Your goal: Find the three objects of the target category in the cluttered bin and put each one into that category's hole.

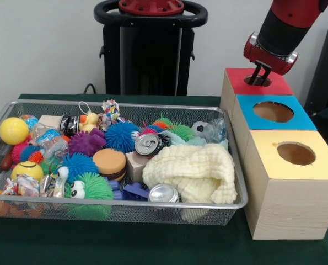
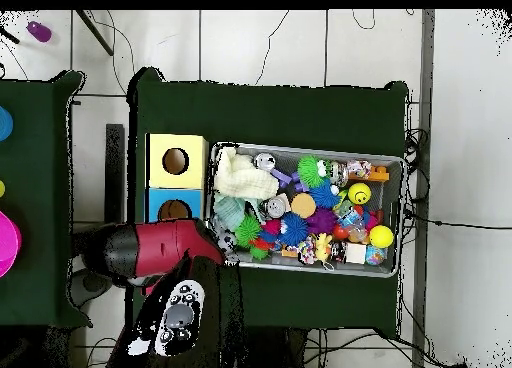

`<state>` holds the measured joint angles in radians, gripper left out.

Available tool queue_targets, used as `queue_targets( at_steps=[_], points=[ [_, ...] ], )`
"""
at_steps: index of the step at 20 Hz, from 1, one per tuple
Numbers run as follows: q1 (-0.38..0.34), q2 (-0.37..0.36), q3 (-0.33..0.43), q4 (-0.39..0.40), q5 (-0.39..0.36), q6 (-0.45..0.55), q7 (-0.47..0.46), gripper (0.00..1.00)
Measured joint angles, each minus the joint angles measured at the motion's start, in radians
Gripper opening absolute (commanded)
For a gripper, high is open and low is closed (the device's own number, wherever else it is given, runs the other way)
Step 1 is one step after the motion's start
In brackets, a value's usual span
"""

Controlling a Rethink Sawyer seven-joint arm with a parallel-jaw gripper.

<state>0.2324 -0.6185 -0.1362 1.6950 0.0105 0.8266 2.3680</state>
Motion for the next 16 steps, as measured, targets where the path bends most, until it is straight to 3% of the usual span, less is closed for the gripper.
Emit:
queue_targets(
  at_steps=[14,15,16],
  points=[
    [-0.001,-0.001,0.0,0.0,0.0,0.0,0.0,0.0],
    [-0.001,-0.001,0.0,0.0,-0.001,0.001,0.0,1.0],
    [-0.001,-0.001,0.0,0.001,-0.002,0.004,0.0,1.0]
  ],
)
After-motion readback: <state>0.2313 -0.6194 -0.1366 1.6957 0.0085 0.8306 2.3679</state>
